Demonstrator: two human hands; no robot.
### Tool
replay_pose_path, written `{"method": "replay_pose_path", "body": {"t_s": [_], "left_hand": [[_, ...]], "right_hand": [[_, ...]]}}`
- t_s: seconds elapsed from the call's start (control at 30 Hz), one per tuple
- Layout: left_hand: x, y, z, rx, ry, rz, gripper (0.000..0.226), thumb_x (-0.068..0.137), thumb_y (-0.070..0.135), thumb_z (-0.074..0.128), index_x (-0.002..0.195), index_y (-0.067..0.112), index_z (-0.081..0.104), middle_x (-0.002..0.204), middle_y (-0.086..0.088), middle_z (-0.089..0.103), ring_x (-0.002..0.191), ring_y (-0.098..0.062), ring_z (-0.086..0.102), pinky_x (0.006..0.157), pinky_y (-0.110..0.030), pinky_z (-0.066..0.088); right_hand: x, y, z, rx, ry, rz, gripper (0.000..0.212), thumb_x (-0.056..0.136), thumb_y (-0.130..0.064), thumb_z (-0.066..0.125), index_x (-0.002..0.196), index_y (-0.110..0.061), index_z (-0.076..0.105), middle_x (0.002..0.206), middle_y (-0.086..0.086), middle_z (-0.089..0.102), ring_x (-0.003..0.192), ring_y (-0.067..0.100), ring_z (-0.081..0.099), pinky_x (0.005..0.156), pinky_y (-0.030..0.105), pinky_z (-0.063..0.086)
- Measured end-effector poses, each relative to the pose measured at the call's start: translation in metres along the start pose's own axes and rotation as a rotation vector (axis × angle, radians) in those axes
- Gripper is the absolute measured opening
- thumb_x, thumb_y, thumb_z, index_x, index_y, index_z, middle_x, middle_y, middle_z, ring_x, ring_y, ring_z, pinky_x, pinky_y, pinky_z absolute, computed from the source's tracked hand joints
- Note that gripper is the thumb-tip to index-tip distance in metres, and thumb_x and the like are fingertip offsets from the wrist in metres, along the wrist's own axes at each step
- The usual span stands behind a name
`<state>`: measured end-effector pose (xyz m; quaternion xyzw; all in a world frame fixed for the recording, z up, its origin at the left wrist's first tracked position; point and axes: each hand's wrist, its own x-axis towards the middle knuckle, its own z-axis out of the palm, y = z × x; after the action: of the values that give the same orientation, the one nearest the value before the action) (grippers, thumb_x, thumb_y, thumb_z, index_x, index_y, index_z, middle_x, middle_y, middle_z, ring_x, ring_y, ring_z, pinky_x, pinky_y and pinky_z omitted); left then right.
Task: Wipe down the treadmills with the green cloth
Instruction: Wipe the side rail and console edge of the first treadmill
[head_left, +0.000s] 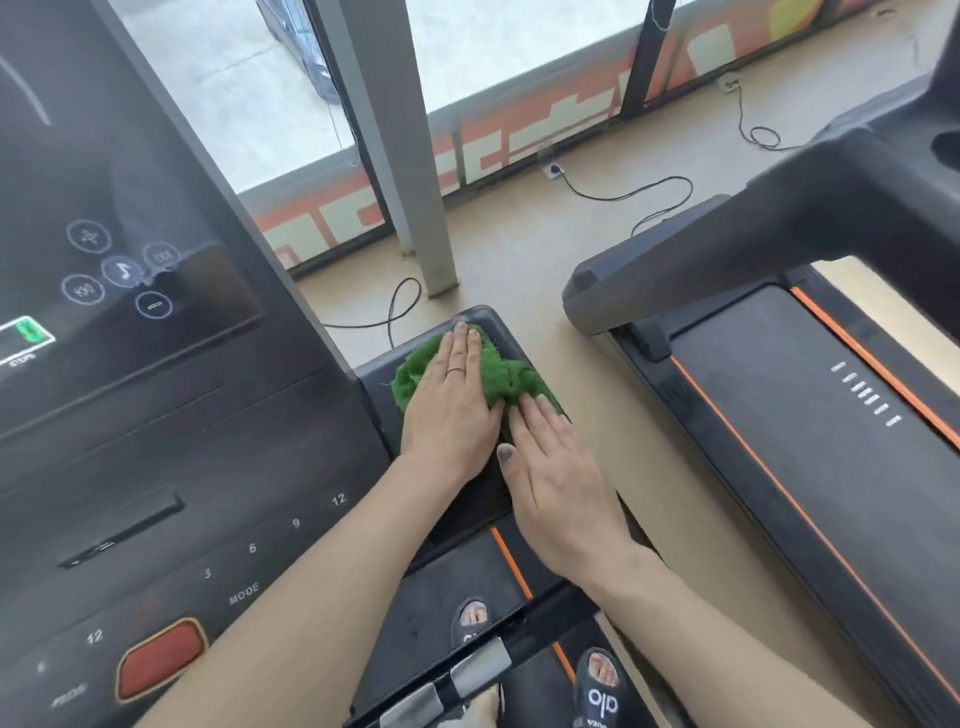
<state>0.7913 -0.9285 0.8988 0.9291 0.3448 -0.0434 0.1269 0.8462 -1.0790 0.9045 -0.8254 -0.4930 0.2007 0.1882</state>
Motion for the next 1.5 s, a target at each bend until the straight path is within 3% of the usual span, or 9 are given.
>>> {"method": "replay_pose_path", "body": {"t_s": [0.23,0.33,0.47,0.6,0.83,0.93,1.2,1.37,1.5], "left_hand": [[0.091,-0.009,-0.017,-0.252,-0.025,-0.185,0.043,0.098,0.042,0.04,0.133,0.019,0.051,0.129,-0.009,0.062,0.122,-0.031,0.055,0.097,-0.043,0.045],[0.081,-0.003,-0.018,-0.24,-0.028,-0.146,0.048,0.098,0.038,0.045,0.142,0.018,0.046,0.143,-0.008,0.054,0.133,-0.03,0.047,0.108,-0.043,0.04],[-0.007,0.011,-0.007,-0.178,0.016,0.075,0.078,0.099,0.035,0.052,0.162,0.019,0.01,0.169,0.004,-0.001,0.156,-0.014,-0.003,0.126,-0.028,-0.003],[-0.016,-0.001,0.001,-0.059,0.002,0.135,0.083,0.098,0.038,0.052,0.162,0.025,0.001,0.168,0.01,-0.009,0.155,-0.008,-0.008,0.126,-0.028,0.001],[0.103,-0.03,-0.019,-0.209,-0.099,-0.231,0.043,0.097,0.044,0.035,0.128,0.021,0.054,0.13,-0.011,0.063,0.118,-0.034,0.057,0.094,-0.042,0.044],[0.121,-0.046,-0.025,-0.318,-0.172,-0.301,0.034,0.097,0.041,0.034,0.106,0.017,0.055,0.124,-0.017,0.064,0.107,-0.034,0.058,0.087,-0.037,0.043],[0.054,-0.001,-0.016,0.039,-0.029,0.213,0.062,0.097,0.043,0.051,0.151,0.016,0.04,0.16,-0.003,0.036,0.151,-0.023,0.022,0.124,-0.034,0.013],[0.119,0.029,-0.036,0.226,-0.281,0.249,0.034,0.086,0.051,0.053,0.084,0.018,0.062,0.091,-0.005,0.064,0.086,-0.029,0.056,0.066,-0.031,0.038],[0.163,0.018,-0.036,0.193,-0.44,0.071,0.029,0.084,0.043,0.055,0.083,0.013,0.056,0.084,-0.005,0.056,0.086,-0.03,0.057,0.067,-0.032,0.043]], "right_hand": [[0.107,0.002,-0.024,0.352,-0.11,0.174,0.056,0.109,-0.037,0.02,0.16,-0.014,0.016,0.167,-0.002,0.013,0.152,0.006,0.008,0.115,0.015,0.0],[0.095,0.007,-0.034,0.554,-0.073,0.234,0.053,0.109,-0.038,0.021,0.158,-0.018,0.027,0.163,-0.006,0.025,0.15,0.004,0.018,0.117,0.016,0.007],[0.018,0.022,-0.029,0.641,0.005,0.262,0.061,0.102,-0.056,0.023,0.151,-0.025,0.043,0.156,-0.015,0.038,0.144,-0.006,0.026,0.124,0.029,0.02],[-0.002,0.029,-0.02,0.587,-0.031,0.215,0.076,0.092,-0.07,0.013,0.148,-0.031,0.046,0.158,-0.021,0.032,0.145,-0.012,0.017,0.125,0.029,0.016],[0.127,-0.004,-0.036,0.599,-0.086,0.255,0.055,0.109,-0.042,0.015,0.157,-0.02,0.028,0.163,-0.003,0.027,0.15,0.011,0.02,0.118,0.022,0.011],[0.152,0.0,-0.032,0.646,-0.112,0.31,0.061,0.106,-0.05,0.011,0.155,-0.023,0.034,0.161,-0.001,0.033,0.15,0.017,0.024,0.119,0.027,0.013],[0.037,0.035,-0.027,0.798,-0.042,0.376,0.053,0.106,-0.054,0.017,0.145,-0.037,0.048,0.15,-0.022,0.043,0.142,-0.005,0.031,0.115,0.016,0.015],[0.047,0.054,-0.023,0.889,-0.131,0.581,0.069,0.092,-0.079,0.011,0.136,-0.05,0.054,0.143,-0.032,0.038,0.136,-0.006,0.03,0.115,0.021,0.01],[0.108,0.059,-0.006,1.017,-0.277,0.605,0.08,0.091,-0.079,0.008,0.138,-0.038,0.058,0.142,-0.013,0.055,0.135,0.01,0.046,0.121,0.036,0.026]]}}
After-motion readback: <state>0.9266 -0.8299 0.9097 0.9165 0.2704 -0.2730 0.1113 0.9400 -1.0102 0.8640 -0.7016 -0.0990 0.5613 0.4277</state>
